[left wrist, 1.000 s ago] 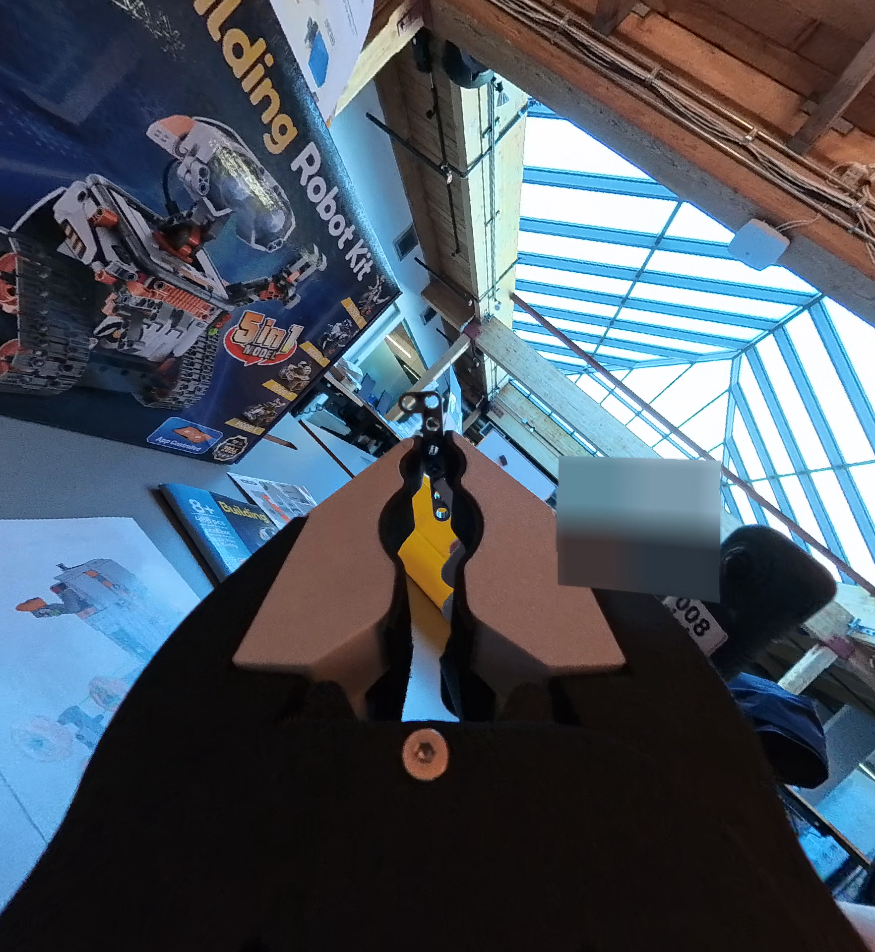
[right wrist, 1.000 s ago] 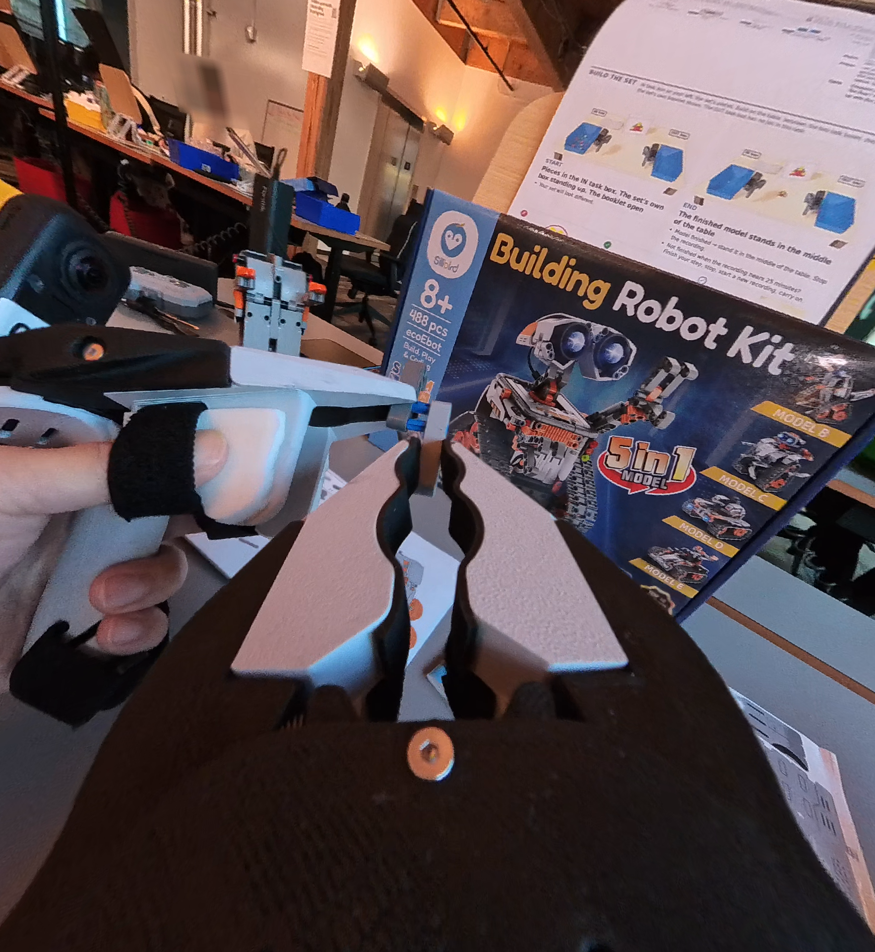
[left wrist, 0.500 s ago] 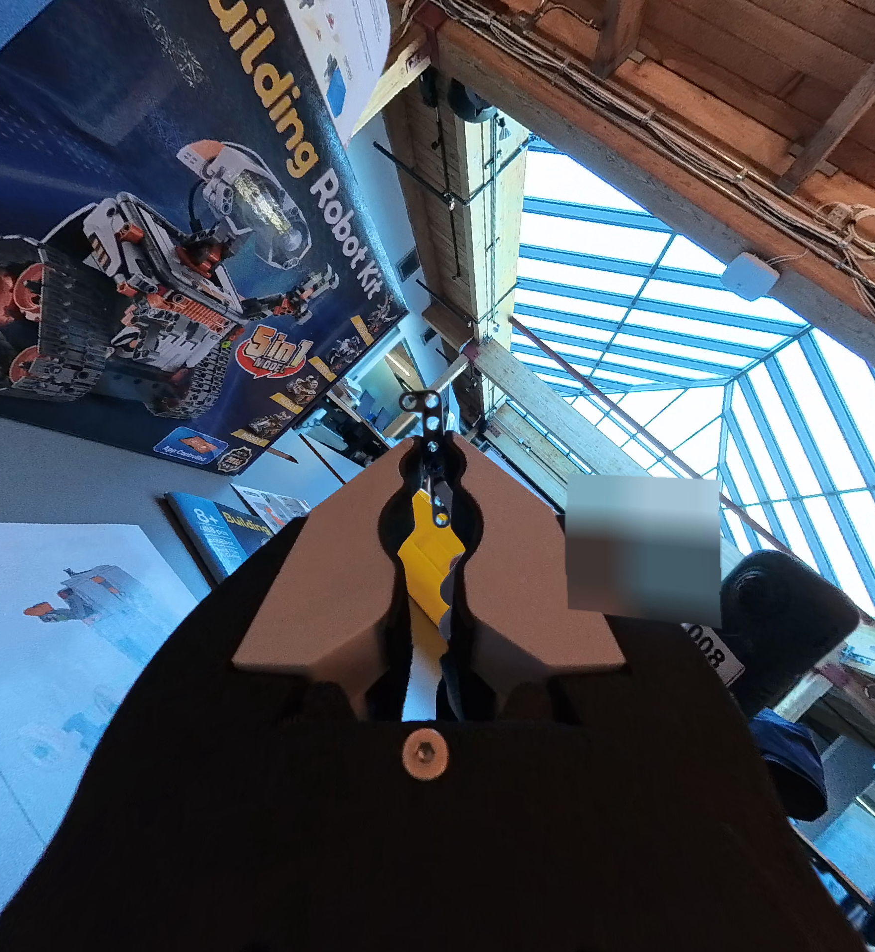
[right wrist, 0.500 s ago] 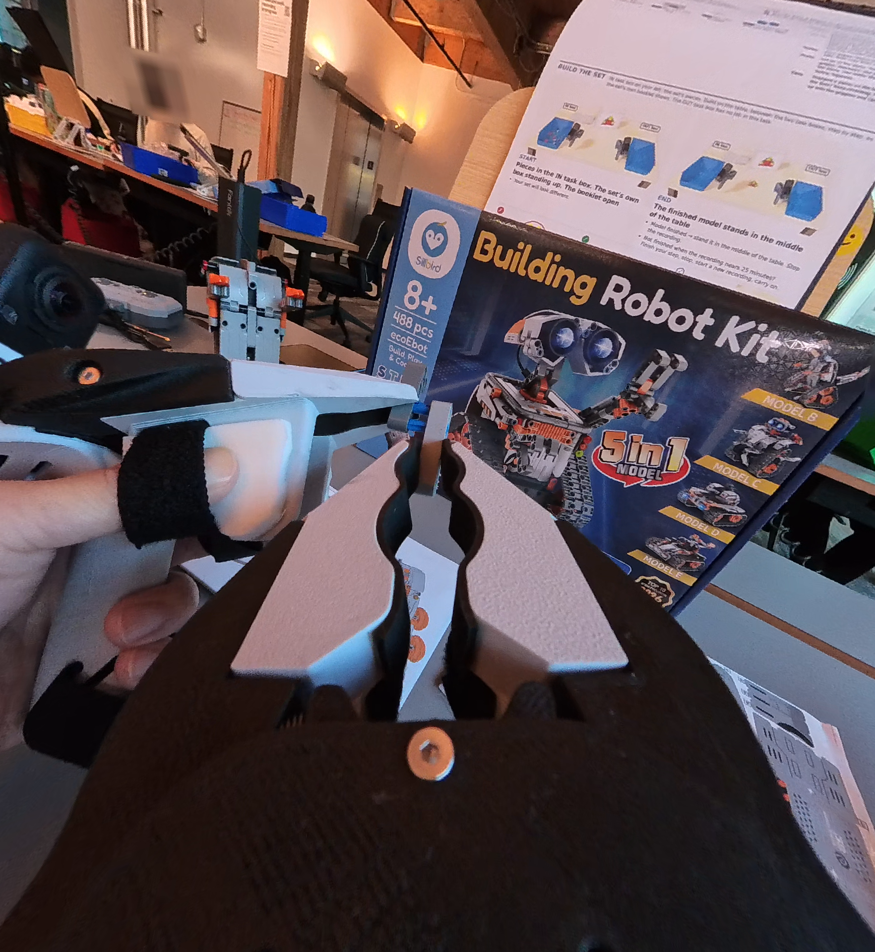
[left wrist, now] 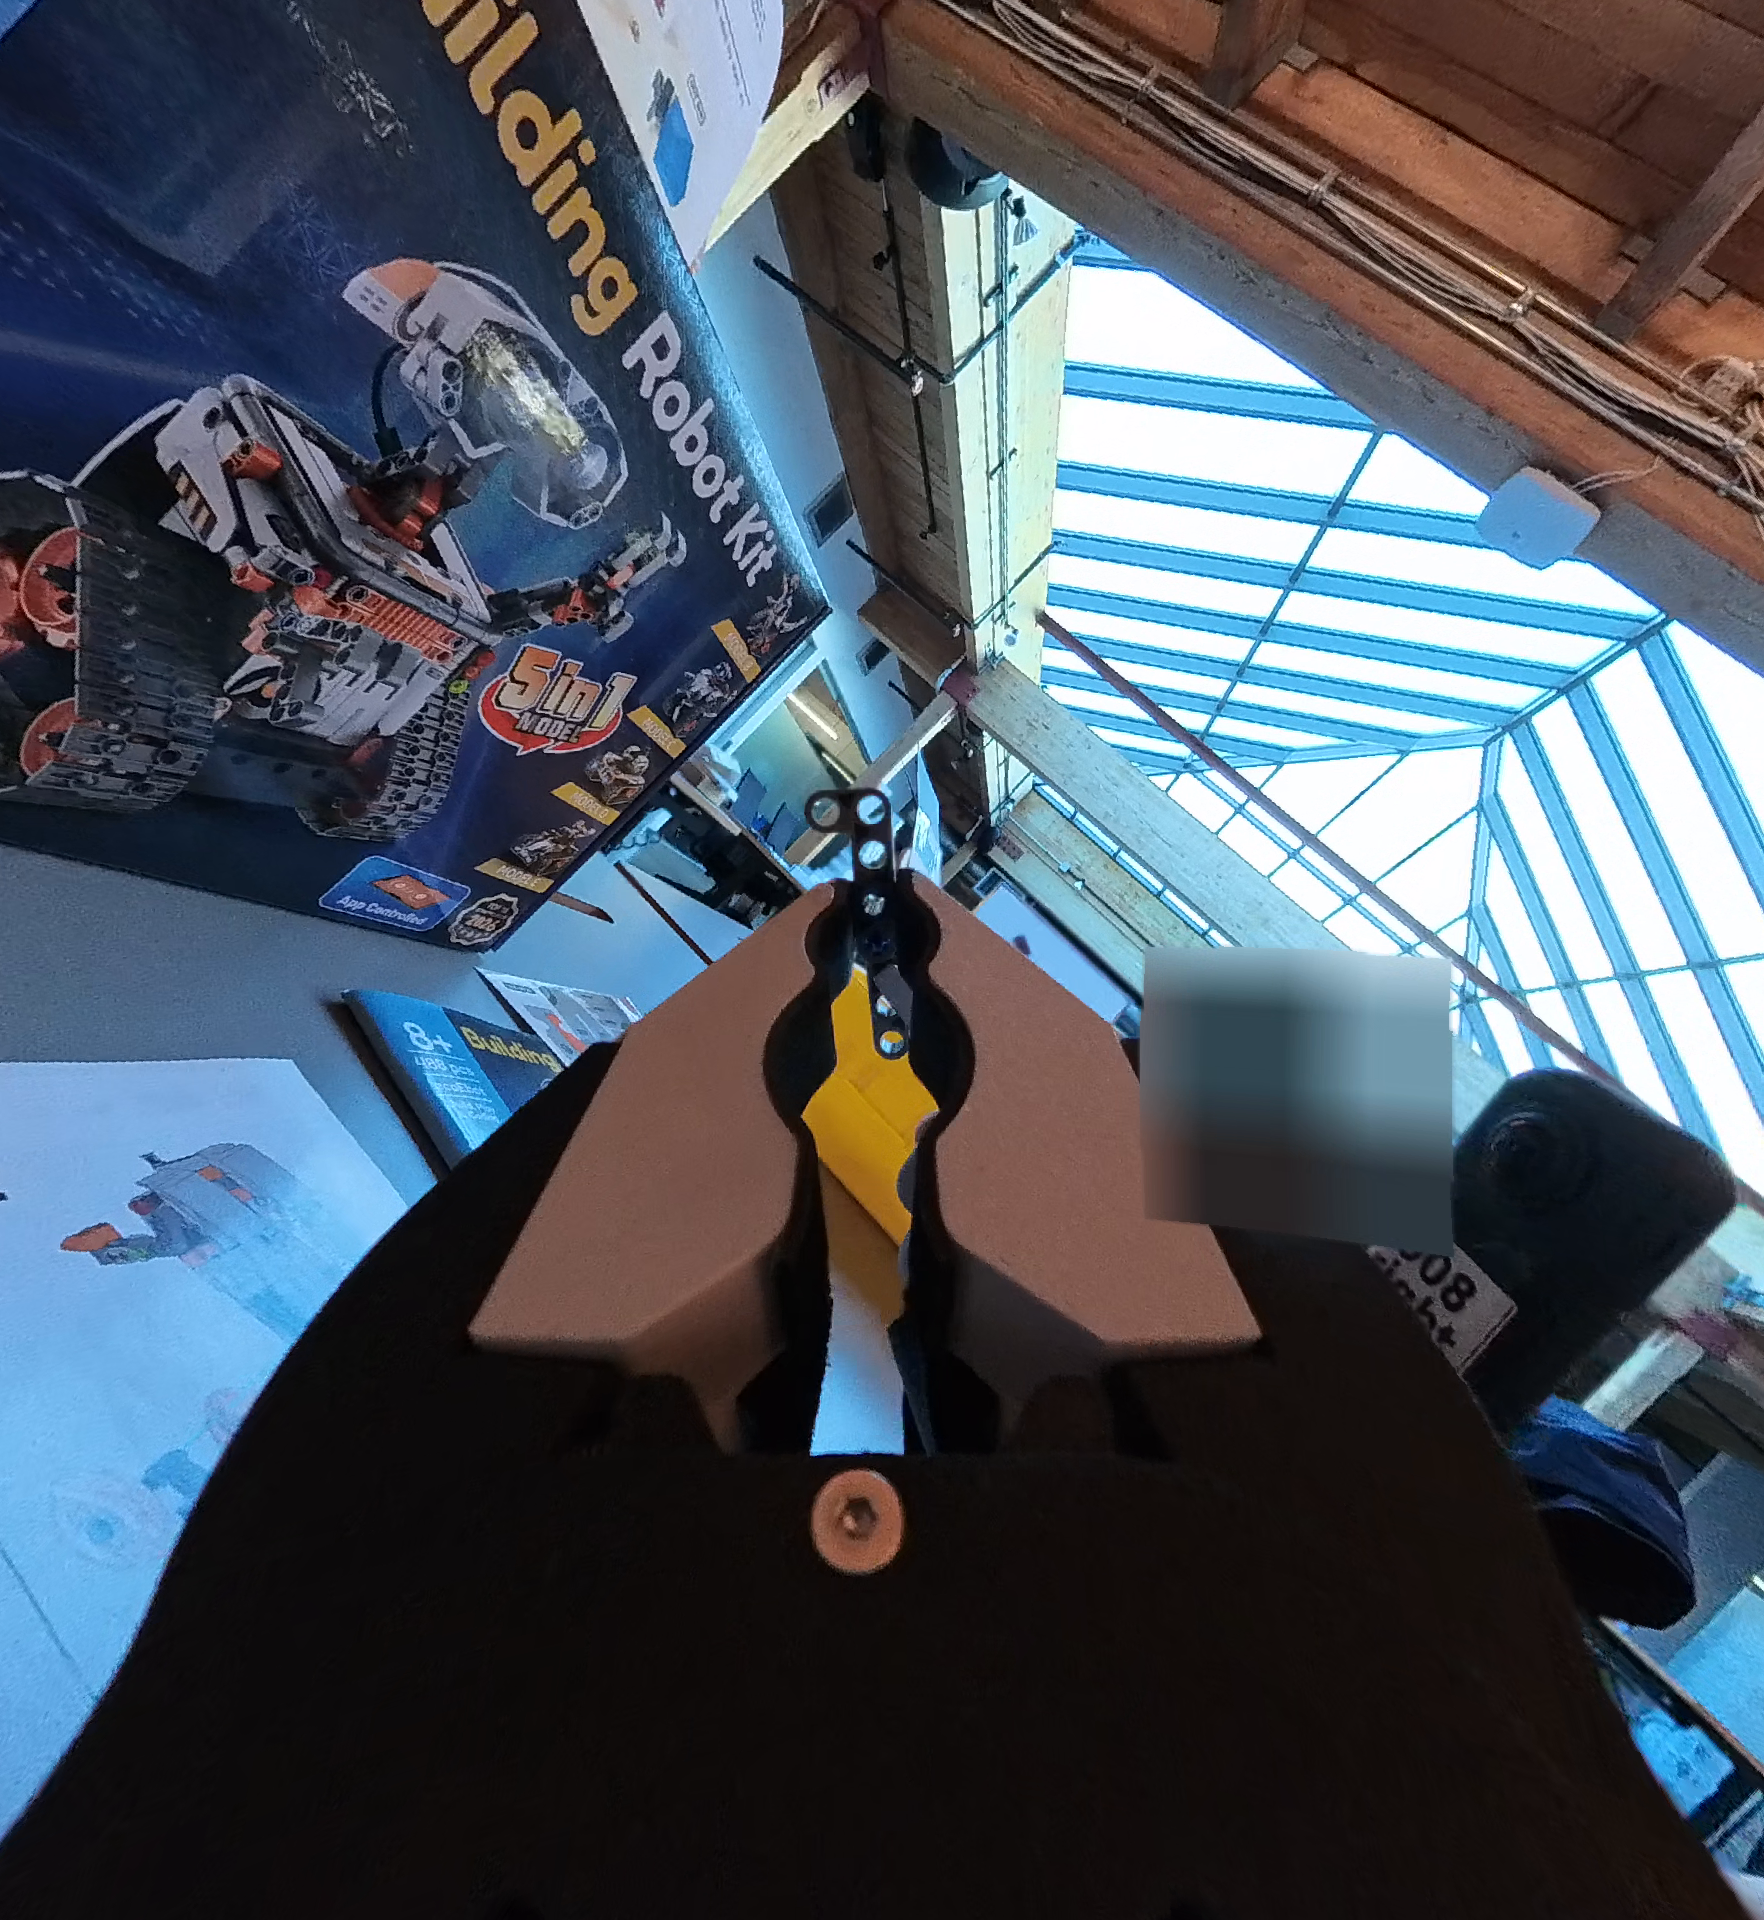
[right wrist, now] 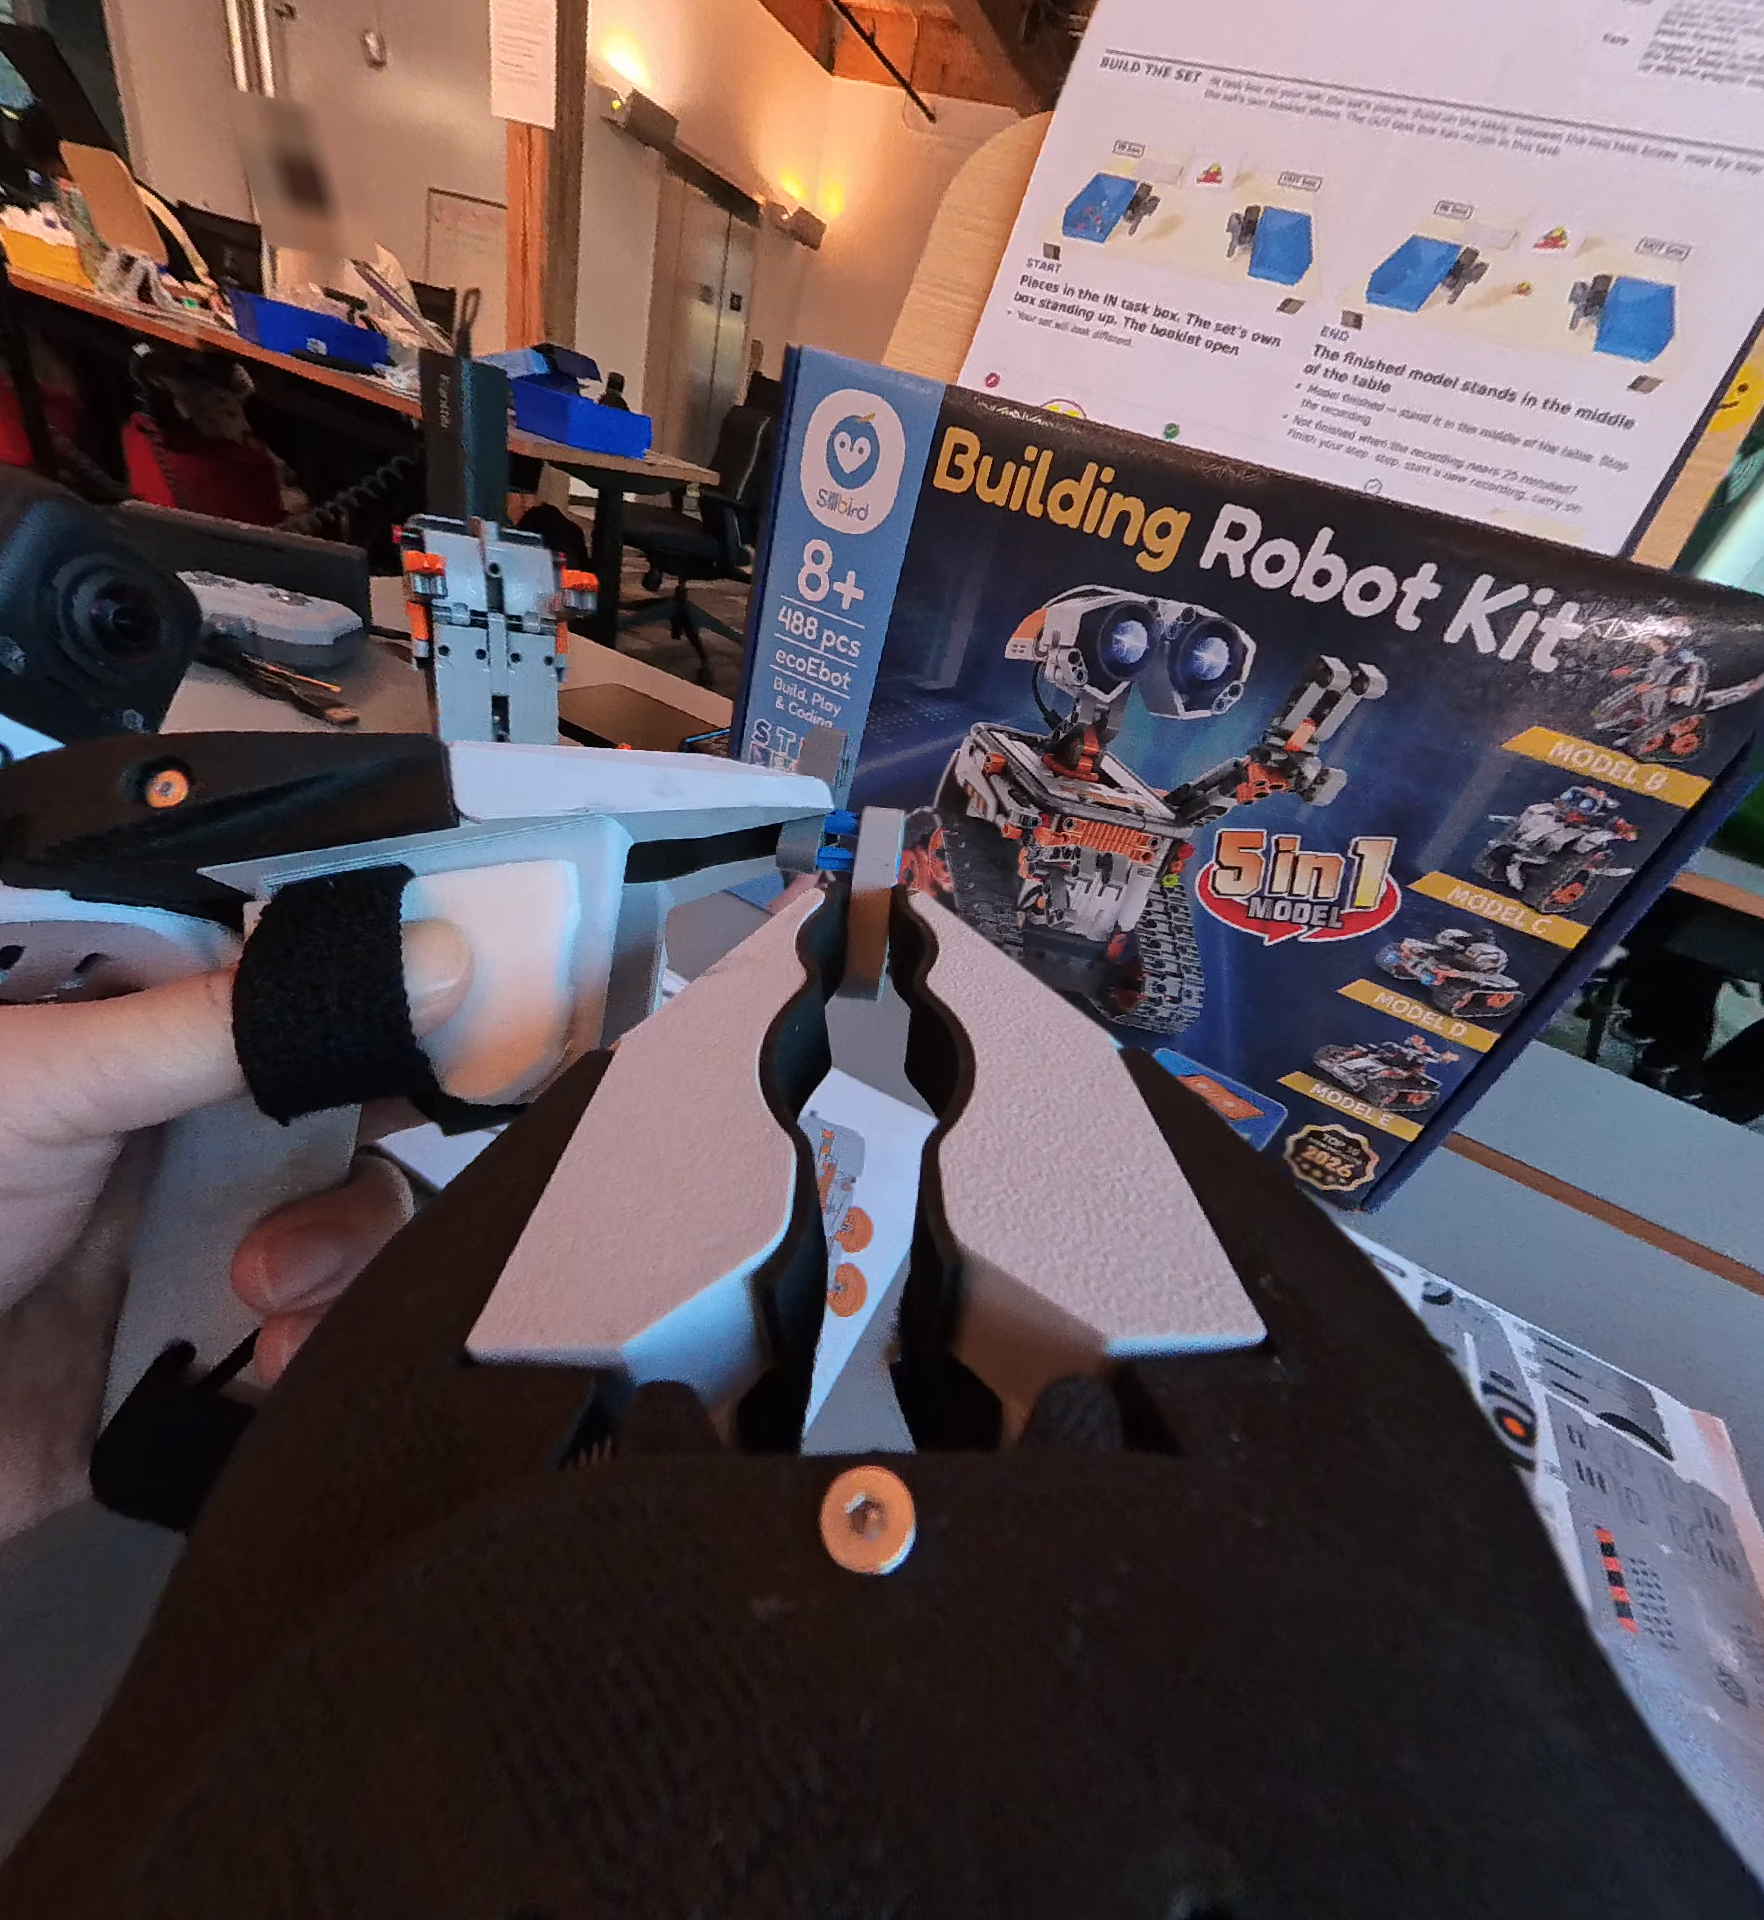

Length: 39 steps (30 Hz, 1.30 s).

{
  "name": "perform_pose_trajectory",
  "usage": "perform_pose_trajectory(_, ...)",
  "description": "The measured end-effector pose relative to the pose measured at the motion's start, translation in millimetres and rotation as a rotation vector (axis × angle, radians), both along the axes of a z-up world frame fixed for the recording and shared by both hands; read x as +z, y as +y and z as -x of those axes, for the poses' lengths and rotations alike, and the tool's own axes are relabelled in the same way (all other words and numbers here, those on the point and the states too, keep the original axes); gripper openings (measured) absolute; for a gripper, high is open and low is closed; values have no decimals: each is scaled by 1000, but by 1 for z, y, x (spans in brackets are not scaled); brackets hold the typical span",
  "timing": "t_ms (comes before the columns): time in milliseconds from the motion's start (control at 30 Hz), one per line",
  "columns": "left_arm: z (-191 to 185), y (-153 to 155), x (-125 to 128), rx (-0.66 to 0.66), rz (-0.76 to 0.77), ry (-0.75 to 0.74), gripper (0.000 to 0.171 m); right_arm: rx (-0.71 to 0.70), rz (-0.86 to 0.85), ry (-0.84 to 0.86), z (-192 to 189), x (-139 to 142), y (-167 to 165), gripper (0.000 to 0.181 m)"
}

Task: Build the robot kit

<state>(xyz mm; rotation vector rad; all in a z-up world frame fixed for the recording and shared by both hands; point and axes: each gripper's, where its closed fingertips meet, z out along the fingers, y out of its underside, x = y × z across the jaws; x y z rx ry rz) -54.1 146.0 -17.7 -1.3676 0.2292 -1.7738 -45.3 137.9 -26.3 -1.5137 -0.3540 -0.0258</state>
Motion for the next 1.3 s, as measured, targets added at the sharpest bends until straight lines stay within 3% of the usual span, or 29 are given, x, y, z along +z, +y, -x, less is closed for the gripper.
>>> perform_pose_trajectory(833,-6,-6,2,-19,-36,12,5,60,55,187,-7,4,-3,6)
perform_pose_trajectory(1100,-1,-1,5,14,-17,-47,5,29,14,49,-1,3,0,6)
perform_pose_trajectory(1300,1,-2,7,48,-48,-48,4,18,-9,56,0,7,-3,6)
